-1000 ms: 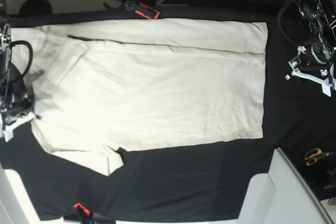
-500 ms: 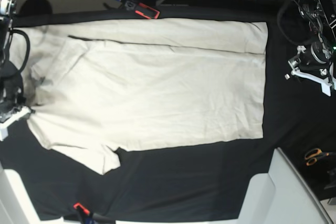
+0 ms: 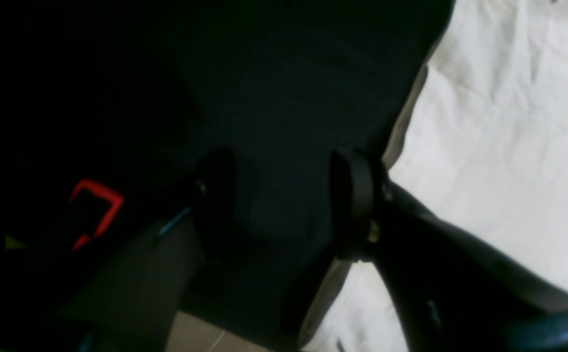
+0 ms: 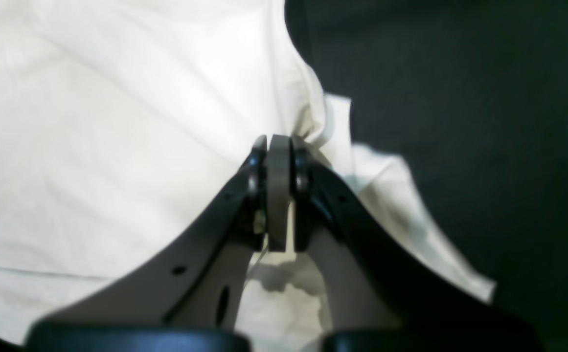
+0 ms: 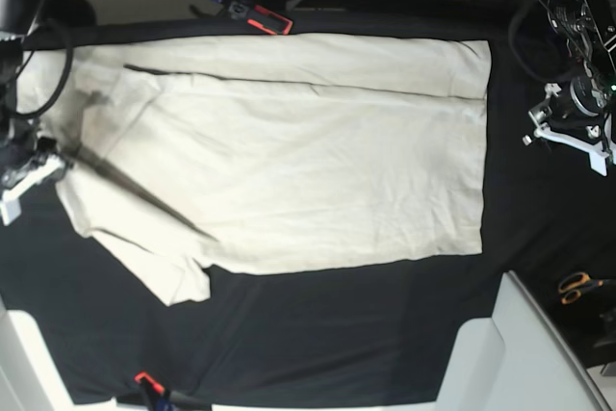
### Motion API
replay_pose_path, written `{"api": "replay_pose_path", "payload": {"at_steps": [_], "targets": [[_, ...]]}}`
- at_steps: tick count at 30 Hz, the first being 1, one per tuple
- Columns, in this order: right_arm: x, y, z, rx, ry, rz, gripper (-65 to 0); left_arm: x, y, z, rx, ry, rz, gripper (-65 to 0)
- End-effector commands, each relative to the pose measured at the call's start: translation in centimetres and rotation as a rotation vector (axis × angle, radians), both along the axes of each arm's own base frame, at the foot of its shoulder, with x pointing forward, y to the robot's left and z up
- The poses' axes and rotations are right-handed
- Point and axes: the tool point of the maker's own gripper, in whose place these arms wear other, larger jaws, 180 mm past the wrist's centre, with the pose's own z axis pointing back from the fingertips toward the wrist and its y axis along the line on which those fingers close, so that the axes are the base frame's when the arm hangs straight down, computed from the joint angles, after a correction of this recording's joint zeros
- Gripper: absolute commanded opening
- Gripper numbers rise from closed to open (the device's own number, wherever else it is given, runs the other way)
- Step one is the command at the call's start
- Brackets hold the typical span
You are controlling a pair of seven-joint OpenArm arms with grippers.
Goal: Fold the T-shirt properly
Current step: 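Grasp the sleeve corner near the right gripper, then pull the sleeve corner outward with the right gripper to smooth it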
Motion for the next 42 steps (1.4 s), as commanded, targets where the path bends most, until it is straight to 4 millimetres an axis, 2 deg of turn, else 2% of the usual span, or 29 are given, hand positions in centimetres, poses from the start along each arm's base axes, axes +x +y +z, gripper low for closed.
{"api": "replay_pose_path", "payload": {"at_steps": [1, 4, 8, 9, 11, 14, 16, 18, 20, 23, 29, 36, 42], "targets": [[0.4, -0.6, 1.0, -0.005, -0.033, -0.013, -64.7, 0.7, 0.7, 1.2, 0.029, -0.034, -0.006, -35.1], [-1.4, 0.3, -0.1, 0.023, 0.005, -0.028, -64.7, 0.7, 0.7, 1.2, 0.029, -0.034, -0.006, -35.1], [-2.1, 1.2, -0.7, 0.042, 0.017, -0.027, -63.9, 0.7, 0.7, 1.2, 0.029, -0.034, -0.006, -35.1], [-2.3, 1.3, -0.8, 0.045, 0.031, -0.023, -62.7, 0.7, 0.7, 1.2, 0.029, -0.034, -0.006, -35.1], [-2.4, 1.3, -0.6, 0.046, 0.056, -0.027, -54.8, 0.7, 0.7, 1.2, 0.029, -0.034, -0.006, -35.1], [-1.6, 0.8, 2.1, -0.002, -0.006, -0.051, -36.2, 0.7, 0.7, 1.2, 0.029, -0.034, -0.006, -35.1], [-0.8, 0.6, 4.7, -0.046, -0.073, -0.054, -28.1, 0.7, 0.7, 1.2, 0.029, -0.034, -0.006, -35.1], [0.2, 0.7, 6.9, -0.075, -0.128, -0.050, -27.3, 0.7, 0.7, 1.2, 0.029, -0.034, -0.006, -35.1], [2.1, 1.3, 7.8, -0.073, -0.151, -0.025, -27.3, 0.7, 0.7, 1.2, 0.029, -0.034, -0.006, -35.1], [4.3, 1.7, 6.6, -0.090, -0.090, 0.037, -27.3, 0.7, 0.7, 1.2, 0.029, -0.034, -0.006, -35.1], [7.2, 2.2, 3.4, -0.172, 0.007, 0.098, -27.3, 0.7, 0.7, 1.2, 0.029, -0.034, -0.006, -35.1], [7.5, 1.0, -1.0, -0.203, 0.098, 0.083, -27.3, 0.2, 0.9, 1.0, 0.034, -0.023, -0.005, -35.1], [7.1, 1.0, -3.0, -0.179, 0.109, 0.066, -27.3, 0.2, 1.0, 1.1, 0.035, -0.023, -0.005, -35.1]]}}
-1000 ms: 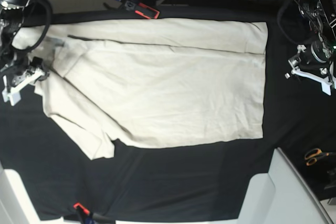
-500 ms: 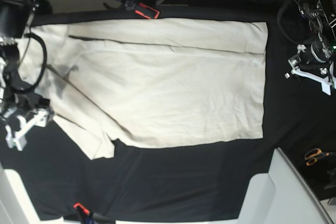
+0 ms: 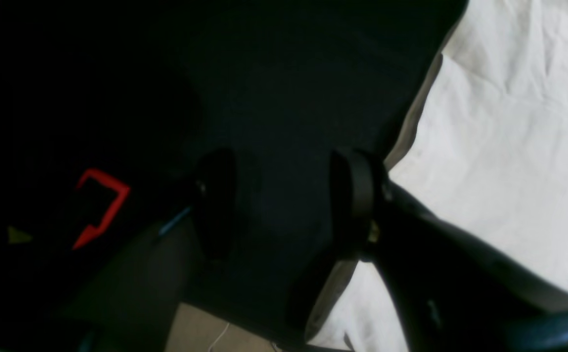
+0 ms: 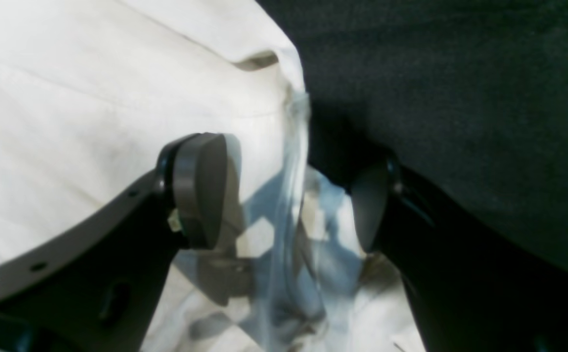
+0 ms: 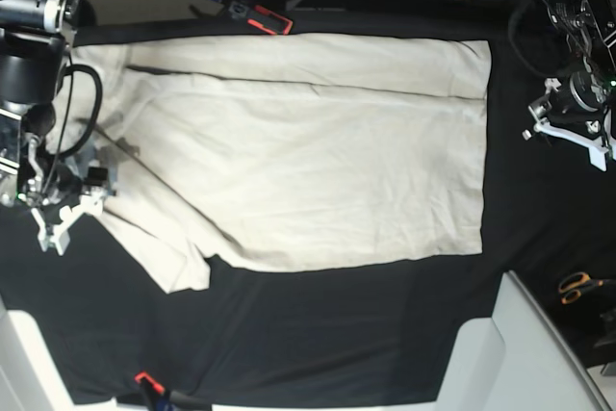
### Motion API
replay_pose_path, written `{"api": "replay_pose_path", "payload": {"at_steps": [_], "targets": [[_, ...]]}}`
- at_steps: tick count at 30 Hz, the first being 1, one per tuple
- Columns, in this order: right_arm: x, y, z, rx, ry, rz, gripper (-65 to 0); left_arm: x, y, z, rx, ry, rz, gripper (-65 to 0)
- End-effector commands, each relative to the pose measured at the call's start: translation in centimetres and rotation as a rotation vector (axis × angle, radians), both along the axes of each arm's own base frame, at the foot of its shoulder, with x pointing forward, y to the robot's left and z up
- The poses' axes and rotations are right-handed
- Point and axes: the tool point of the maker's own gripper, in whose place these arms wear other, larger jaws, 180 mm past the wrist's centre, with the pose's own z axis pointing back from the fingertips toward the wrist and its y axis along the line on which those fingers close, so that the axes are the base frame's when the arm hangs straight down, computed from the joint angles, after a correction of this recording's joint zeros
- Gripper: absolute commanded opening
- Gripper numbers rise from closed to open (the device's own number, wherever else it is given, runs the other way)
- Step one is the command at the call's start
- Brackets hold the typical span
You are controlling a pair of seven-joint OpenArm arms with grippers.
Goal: Fold the T-shirt properly
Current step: 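Pull the sleeve corner outward with the right gripper to smooth it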
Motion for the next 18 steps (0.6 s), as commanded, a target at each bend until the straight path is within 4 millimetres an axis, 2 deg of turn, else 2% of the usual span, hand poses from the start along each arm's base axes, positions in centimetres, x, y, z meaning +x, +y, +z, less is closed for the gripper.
{"api": "replay_pose_path", "payload": {"at_steps": [1, 7, 12, 18], "targets": [[1.9, -0.8, 1.7, -0.013, -0.064, -0.002, -27.3, 0.8, 0.9, 1.3, 0.032, -0.034, -0.008, -35.1], [2.0, -0.8, 1.6, -0.014, -0.070, -0.003, -27.3, 0.8, 0.9, 1.3, 0.032, -0.034, -0.008, -35.1], [2.7, -2.0, 2.5, -0.038, -0.083, -0.008, -27.8, 0.7, 0.9, 1.3, 0.032, -0.032, -0.008, -35.1], [3.0, -3.0, 3.1, -0.054, -0.088, -0.014, -41.6, 0.7, 0.8, 1.2, 0.031, -0.032, -0.007, -35.1]]}}
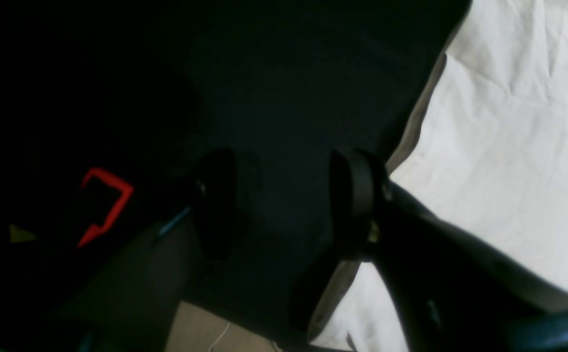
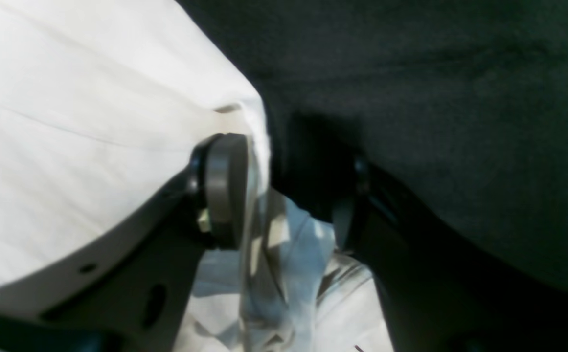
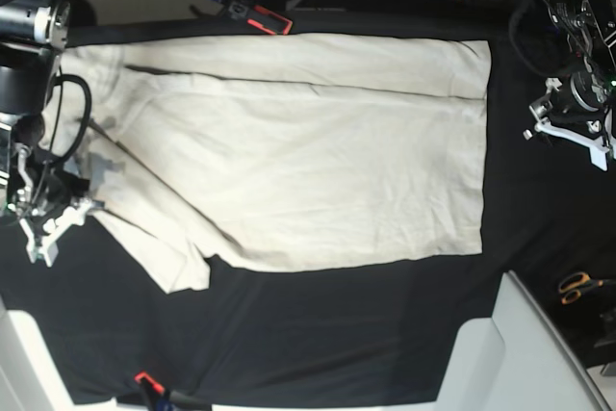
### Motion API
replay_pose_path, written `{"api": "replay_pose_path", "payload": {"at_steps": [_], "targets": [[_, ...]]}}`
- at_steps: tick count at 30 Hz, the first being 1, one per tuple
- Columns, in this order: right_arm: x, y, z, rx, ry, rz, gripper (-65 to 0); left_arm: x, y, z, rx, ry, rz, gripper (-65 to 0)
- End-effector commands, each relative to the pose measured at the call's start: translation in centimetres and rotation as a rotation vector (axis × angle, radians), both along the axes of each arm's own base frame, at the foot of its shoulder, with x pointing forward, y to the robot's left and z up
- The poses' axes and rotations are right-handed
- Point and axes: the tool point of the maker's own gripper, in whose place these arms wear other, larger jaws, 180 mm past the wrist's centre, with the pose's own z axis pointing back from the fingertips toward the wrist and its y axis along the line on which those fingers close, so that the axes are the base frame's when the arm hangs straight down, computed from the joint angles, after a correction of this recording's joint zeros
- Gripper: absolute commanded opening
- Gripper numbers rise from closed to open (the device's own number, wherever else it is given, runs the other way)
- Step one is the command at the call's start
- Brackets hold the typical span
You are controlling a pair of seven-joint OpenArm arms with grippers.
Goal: Fold the T-shirt properly
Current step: 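Pull the sleeve corner outward with the right gripper to smooth it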
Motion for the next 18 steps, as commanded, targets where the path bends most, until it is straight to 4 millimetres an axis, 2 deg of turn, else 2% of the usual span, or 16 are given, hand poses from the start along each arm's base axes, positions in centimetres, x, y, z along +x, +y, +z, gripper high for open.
{"api": "replay_pose_path", "payload": {"at_steps": [1, 8, 16, 18], "targets": [[1.6, -1.2, 1.8, -0.021, -0.052, -0.008, -41.7, 0.7, 0.7, 1.2, 0.028, -0.032, -0.007, -35.1], [0.9, -1.1, 0.6, -0.003, -0.010, -0.020, -41.4, 0.7, 0.7, 1.2, 0.028, -0.032, -0.007, -35.1], [0.4, -1.0, 0.4, -0.002, 0.031, -0.016, -41.4, 0.7, 0.7, 1.2, 0.028, -0.032, -0.007, -35.1], [0.4, -1.5, 0.5, -0.046, 0.046, 0.002, -41.4, 0.7, 0.7, 1.2, 0.028, -0.032, -0.007, -35.1]]}}
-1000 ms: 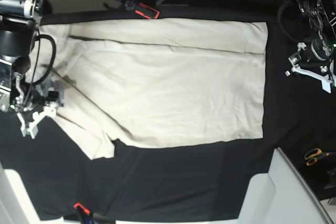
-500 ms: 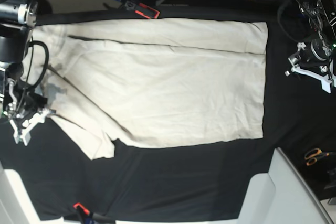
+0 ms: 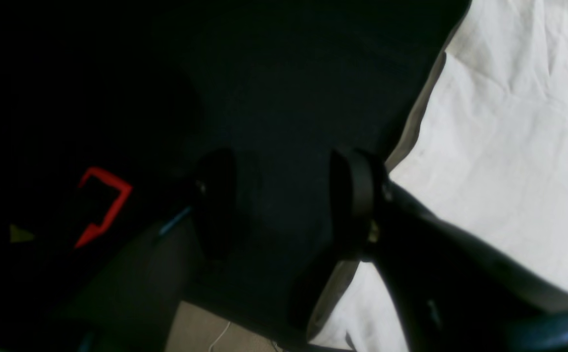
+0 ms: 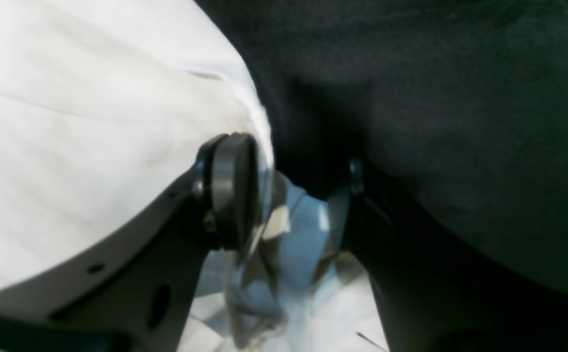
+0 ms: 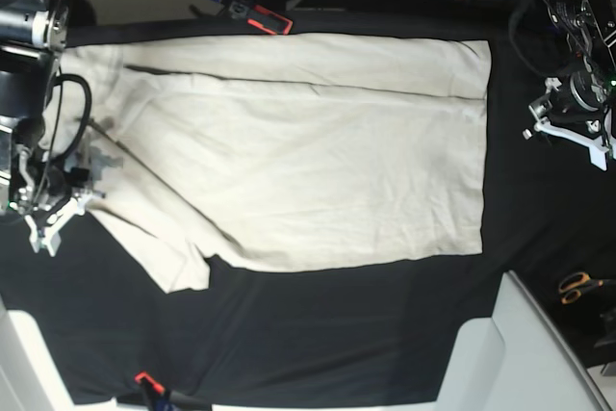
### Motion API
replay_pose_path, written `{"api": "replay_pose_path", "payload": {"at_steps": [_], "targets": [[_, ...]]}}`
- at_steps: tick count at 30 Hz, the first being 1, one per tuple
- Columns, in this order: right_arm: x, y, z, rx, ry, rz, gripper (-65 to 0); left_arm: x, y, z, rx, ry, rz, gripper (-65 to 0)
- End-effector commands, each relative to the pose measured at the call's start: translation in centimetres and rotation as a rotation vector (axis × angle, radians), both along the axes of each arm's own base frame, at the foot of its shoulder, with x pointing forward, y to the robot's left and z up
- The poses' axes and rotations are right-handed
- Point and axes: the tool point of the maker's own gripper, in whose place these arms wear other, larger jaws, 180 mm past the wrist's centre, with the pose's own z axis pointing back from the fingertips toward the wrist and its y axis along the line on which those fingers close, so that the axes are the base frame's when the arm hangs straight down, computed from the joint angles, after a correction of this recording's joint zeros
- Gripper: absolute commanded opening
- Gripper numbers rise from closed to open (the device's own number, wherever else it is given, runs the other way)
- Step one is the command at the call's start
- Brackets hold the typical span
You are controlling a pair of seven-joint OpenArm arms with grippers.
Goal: Fold the T-shirt properly
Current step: 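Pull the sleeve corner outward with the right gripper to smooth it, then move the left gripper down and grasp the shirt's side edge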
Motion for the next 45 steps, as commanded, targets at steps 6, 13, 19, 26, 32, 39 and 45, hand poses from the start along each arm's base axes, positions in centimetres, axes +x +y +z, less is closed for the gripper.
{"api": "replay_pose_path", "payload": {"at_steps": [6, 13, 19, 26, 32, 39, 45], "targets": [[2.1, -0.6, 1.7, -0.113, -0.019, 0.075, -41.4, 0.8, 0.7, 1.2, 0.028, -0.032, -0.008, -35.1], [2.6, -0.3, 2.0, -0.111, -0.023, 0.077, -41.4, 0.8, 0.7, 1.2, 0.028, -0.032, -0.008, -35.1], [3.1, -0.3, 2.4, -0.108, -0.030, 0.073, -45.5, 0.8, 0.6, 1.2, 0.026, -0.034, -0.008, -35.1], [3.2, -0.3, 2.5, -0.106, -0.034, 0.070, -63.8, 1.3, 0.7, 1.5, 0.028, -0.047, -0.007, -35.1], [3.3, -0.3, 2.6, -0.106, -0.036, 0.070, -64.5, 2.3, 0.7, 1.9, 0.023, -0.070, -0.002, -35.1], [3.3, -0.3, 2.7, -0.108, -0.040, 0.071, -64.5, 5.0, 2.2, 1.2, -0.027, -0.074, 0.046, -34.6], [3.4, -0.3, 2.7, -0.108, -0.043, 0.071, -64.5, 9.8, 2.5, 1.5, -0.015, -0.036, -0.037, -34.2]]}}
